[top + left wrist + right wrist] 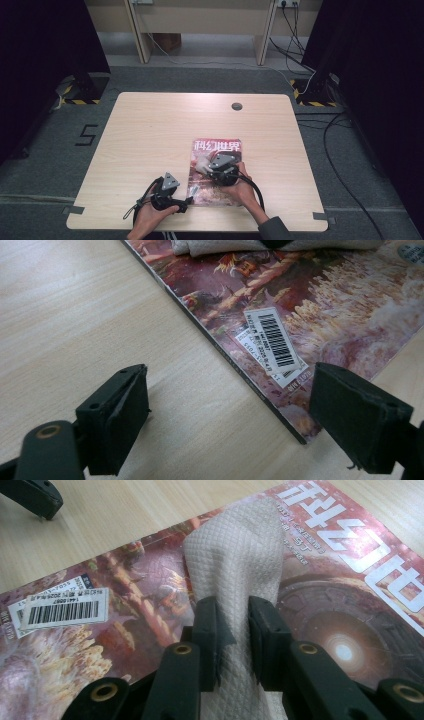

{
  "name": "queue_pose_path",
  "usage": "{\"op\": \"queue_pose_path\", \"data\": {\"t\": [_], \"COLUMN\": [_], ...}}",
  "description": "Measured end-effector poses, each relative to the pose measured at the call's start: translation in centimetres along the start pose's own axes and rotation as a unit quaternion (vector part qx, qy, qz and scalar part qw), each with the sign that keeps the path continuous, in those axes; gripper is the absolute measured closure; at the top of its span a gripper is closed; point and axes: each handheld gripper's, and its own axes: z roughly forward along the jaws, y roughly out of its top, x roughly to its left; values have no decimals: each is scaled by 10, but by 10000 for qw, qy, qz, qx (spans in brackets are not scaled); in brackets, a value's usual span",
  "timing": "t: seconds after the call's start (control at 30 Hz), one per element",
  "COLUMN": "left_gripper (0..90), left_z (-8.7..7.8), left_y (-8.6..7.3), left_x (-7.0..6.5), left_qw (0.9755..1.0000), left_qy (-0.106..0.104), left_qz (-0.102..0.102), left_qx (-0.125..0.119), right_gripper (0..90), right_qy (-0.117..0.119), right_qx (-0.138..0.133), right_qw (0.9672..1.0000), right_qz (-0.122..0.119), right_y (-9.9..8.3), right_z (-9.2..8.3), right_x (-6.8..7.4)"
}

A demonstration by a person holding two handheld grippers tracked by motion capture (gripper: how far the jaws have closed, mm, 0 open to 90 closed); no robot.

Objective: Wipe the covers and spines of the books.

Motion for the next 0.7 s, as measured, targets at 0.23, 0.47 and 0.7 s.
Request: {"op": "queue_pose_path", "data": {"t": [0.23, 0.47, 0.7], "left_gripper": [157, 158, 155], "left_z": [1, 0, 0], "left_y": [0, 1, 1], "left_x": [2, 0, 0], "left_qw": [10000, 10000, 10000], "left_qy": [-45, -42, -43], "left_qz": [-56, 8, 16], "left_qx": [26, 17, 24], "right_gripper": [757, 767, 776], "right_qy": [73, 62, -41], "right_qx": [-42, -1, -95], "right_qw": [10000, 10000, 9999], "right_qz": [-38, -66, -31], "right_y": [-1, 0, -1], "right_z": [-2, -2, -11], "right_x": [0, 3, 2]}}
